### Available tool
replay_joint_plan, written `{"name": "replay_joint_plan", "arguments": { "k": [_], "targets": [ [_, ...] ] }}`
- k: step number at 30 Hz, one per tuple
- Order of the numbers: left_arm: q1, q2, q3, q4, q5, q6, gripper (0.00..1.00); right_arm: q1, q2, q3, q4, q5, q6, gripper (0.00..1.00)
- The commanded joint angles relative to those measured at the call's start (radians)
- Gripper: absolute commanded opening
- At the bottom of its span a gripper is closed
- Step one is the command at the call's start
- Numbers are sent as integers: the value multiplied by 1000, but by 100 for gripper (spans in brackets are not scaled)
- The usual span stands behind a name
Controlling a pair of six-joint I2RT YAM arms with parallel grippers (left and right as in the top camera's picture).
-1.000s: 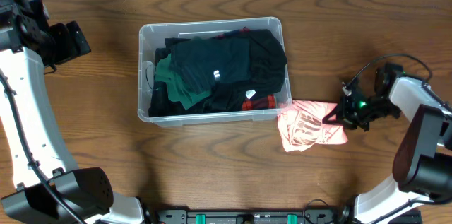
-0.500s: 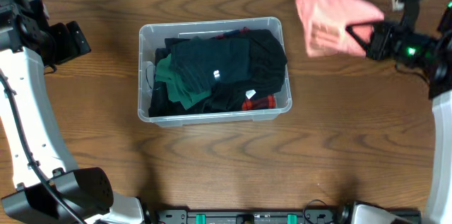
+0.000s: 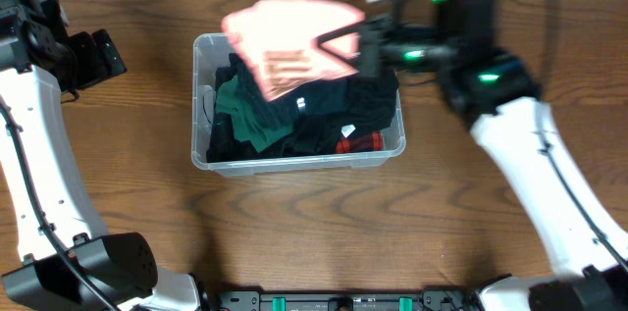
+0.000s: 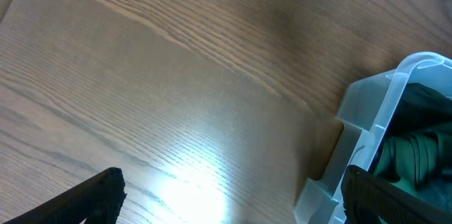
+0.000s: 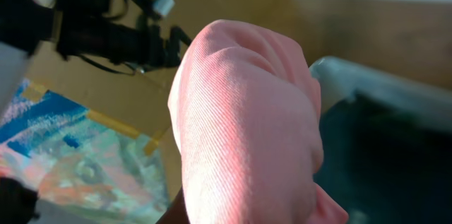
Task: Pack container
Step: 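Lift the pink t-shirt and lower it into the bin with the right gripper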
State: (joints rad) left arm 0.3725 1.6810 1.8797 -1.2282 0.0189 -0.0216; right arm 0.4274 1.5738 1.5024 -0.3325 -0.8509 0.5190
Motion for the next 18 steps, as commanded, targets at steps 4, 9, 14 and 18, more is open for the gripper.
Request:
{"name": "replay_joint_plan", "arguments": {
  "k": [4,9,14,18],
  "targets": [
    [3,-13,-8,-2,-8,10,98,160,144,0,51,176,177,1],
    [3,-13,-8,-2,-8,10,98,224,288,0,50,182,236,1],
    [3,-13,-8,-2,-8,10,98,232,410,-1,-28,201,230,1],
    [3,-13,-8,-2,-8,10,98,217,448,-1,-150,294,161,1]
  ]
}}
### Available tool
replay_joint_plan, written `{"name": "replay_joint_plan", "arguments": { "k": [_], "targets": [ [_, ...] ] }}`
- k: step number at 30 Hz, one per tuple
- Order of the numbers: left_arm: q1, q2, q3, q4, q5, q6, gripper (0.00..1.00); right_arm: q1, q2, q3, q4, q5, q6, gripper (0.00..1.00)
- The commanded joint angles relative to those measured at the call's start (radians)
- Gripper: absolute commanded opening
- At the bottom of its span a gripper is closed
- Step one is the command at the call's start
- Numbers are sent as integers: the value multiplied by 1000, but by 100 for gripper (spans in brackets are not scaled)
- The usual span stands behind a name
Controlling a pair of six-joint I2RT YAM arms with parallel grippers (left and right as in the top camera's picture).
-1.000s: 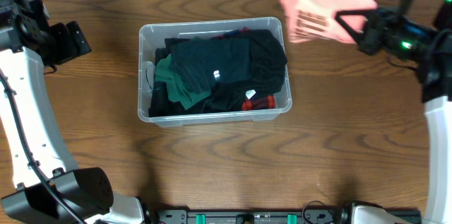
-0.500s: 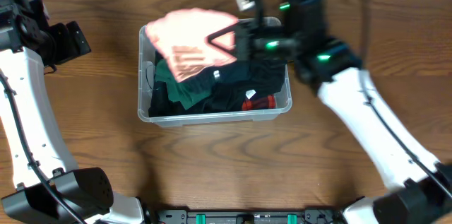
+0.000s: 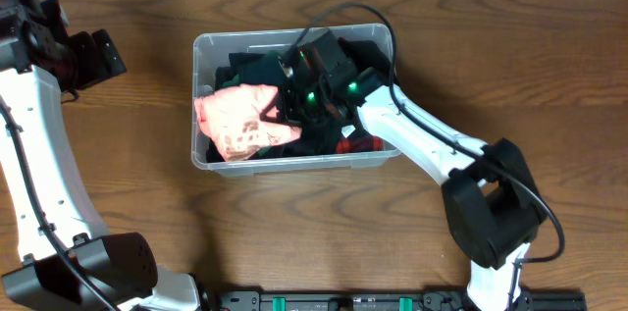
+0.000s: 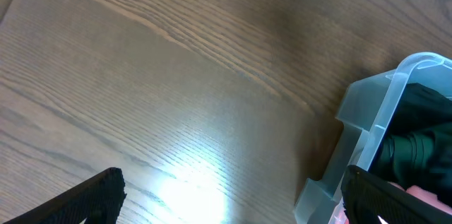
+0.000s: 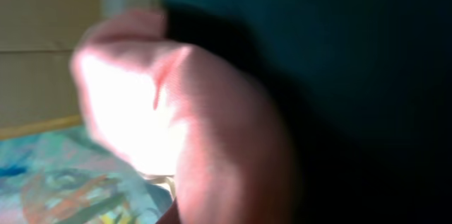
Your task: Pack container
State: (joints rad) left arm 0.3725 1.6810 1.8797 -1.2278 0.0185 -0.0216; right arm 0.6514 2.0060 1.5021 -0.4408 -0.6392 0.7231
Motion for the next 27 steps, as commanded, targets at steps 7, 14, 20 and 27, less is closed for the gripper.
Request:
{"name": "replay_joint_plan", "arguments": {
  "k": [7,14,20,27],
  "targets": [
    [3,-13,-8,-2,-8,10,98,-24,-42,0,-119,220,-177,32],
    [3,-13,-8,-2,-8,10,98,-31,-246,2,-131,364,-283,72],
    [3,-13,-8,-2,-8,10,98,-77,-446,2,-72,505,-441,99],
    [3,-13,-8,-2,-8,10,98,-116,-556,2,-17,557,-650,99]
  ]
}}
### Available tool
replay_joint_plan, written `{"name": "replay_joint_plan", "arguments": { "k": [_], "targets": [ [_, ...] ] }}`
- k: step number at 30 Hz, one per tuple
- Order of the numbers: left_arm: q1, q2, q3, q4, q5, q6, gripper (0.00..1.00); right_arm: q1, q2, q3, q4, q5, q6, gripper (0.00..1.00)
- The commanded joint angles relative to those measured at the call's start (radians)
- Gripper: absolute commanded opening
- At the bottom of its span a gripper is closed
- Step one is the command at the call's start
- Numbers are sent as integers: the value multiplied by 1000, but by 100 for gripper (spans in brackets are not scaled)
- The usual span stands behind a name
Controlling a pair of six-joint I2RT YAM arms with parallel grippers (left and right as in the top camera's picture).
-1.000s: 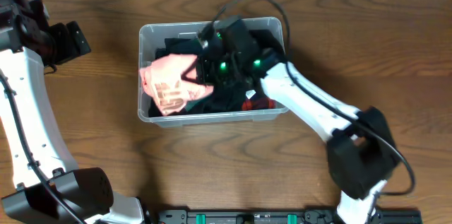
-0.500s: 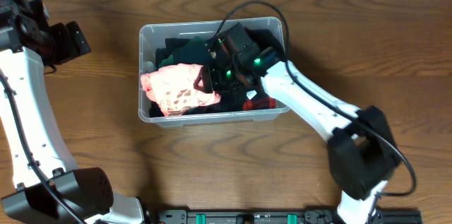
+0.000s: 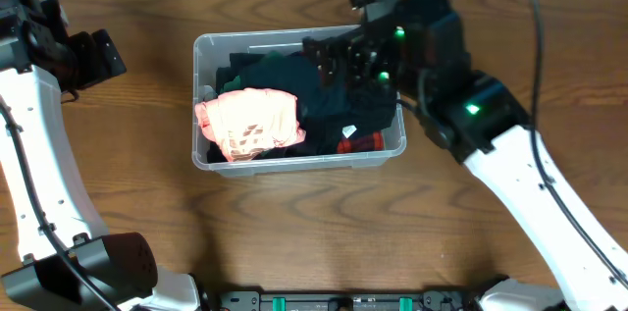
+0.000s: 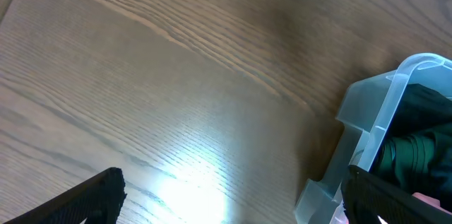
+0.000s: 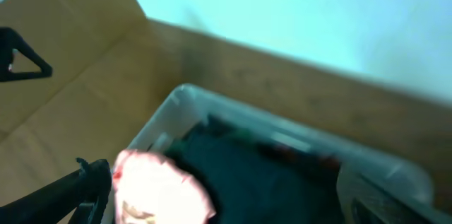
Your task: Pack container
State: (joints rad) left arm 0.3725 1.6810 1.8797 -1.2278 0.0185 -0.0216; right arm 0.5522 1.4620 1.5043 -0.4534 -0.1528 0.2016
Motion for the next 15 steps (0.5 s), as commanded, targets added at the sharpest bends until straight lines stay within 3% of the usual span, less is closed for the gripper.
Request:
{"name": "replay_joint_plan", "arguments": {
  "k": [1,8,15],
  "targets": [
    [3,-13,-8,-2,-8,10,98,-20,-23,0,-10,97,-129,99],
    [3,-13,-8,-2,-8,10,98,-40,-63,0,-160,301,-146,99],
    [3,-13,-8,-2,-8,10,98,-171,-150,0,-171,395,-145,99]
  ]
}}
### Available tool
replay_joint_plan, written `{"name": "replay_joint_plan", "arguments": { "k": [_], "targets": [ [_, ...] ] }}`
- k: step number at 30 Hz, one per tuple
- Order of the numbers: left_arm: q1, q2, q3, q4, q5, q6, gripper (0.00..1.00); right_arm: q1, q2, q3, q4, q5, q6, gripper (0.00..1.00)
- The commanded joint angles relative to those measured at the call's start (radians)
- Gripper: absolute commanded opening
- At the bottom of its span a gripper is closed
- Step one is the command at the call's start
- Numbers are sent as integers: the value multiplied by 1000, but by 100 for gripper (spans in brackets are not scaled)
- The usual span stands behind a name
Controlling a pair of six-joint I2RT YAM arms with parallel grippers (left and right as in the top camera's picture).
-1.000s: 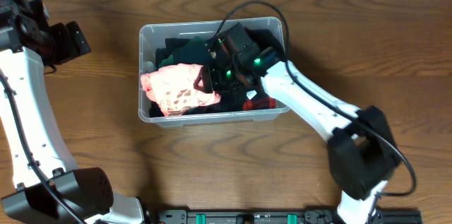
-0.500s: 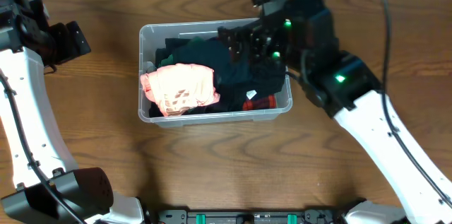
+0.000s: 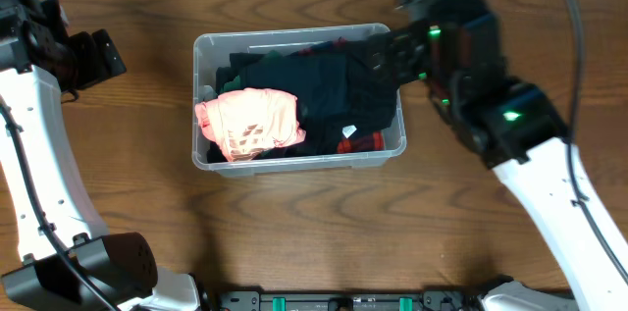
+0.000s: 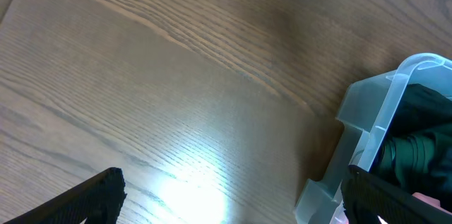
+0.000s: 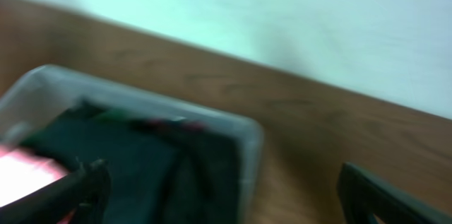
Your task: Pack container
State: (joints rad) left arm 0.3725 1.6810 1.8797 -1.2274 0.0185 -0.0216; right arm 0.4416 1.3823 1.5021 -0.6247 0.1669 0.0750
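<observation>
A clear plastic bin (image 3: 294, 163) stands mid-table, packed with dark green and black clothes (image 3: 334, 90). A folded pink garment (image 3: 250, 123) lies on top at the bin's left end, and a red plaid piece (image 3: 358, 137) shows at the front right. My right gripper (image 3: 385, 61) hangs open and empty above the bin's back right corner. The right wrist view is blurred; its gripper (image 5: 226, 196) looks down on the bin's rim (image 5: 141, 97). My left gripper (image 3: 103, 56) is open over bare table left of the bin (image 4: 367, 125).
The wooden table (image 3: 294, 233) spreads all round the bin. The table's back edge and a pale wall (image 5: 247, 12) lie just behind the bin. The left arm's base sits at the front left corner.
My right arm has moved to the right, so its open gripper is now over the bin's right end instead of the back middle. The pink garment and the left arm are unchanged.
My right gripper held the pink garment above the bin's back. Then it was down inside the bin with the garment at the left end. Then it was raised, open and empty, with the garment left in the bin. Now it is further right.
</observation>
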Motion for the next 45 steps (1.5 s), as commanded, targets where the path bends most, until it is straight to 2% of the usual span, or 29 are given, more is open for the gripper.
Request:
{"name": "replay_joint_plan", "arguments": {
  "k": [1,6,11,16,27,31,39,45],
  "targets": [
    [3,-13,-8,-3,-8,10,98,-84,-87,2,-2,66,-19,99],
    [3,-13,-8,-3,-8,10,98,-230,-204,2,-80,-19,-19,99],
    [3,-13,-8,-3,-8,10,98,-355,-322,-26,-166,-24,-32,99],
    [3,-13,-8,-3,-8,10,98,-417,-468,-160,-173,-25,-35,99],
    [3,-13,-8,-3,-8,10,98,-422,-822,-745,36,-48,-4,99],
    [3,-13,-8,-3,-8,10,98,-420,-954,-903,42,-49,60,99],
    [3,-13,-8,-3,-8,10,98,-377,-1204,-1117,40,-51,71,99],
    [3,-13,-8,-3,-8,10,98,-377,-1313,-1217,40,-51,70,99]
  ]
}}
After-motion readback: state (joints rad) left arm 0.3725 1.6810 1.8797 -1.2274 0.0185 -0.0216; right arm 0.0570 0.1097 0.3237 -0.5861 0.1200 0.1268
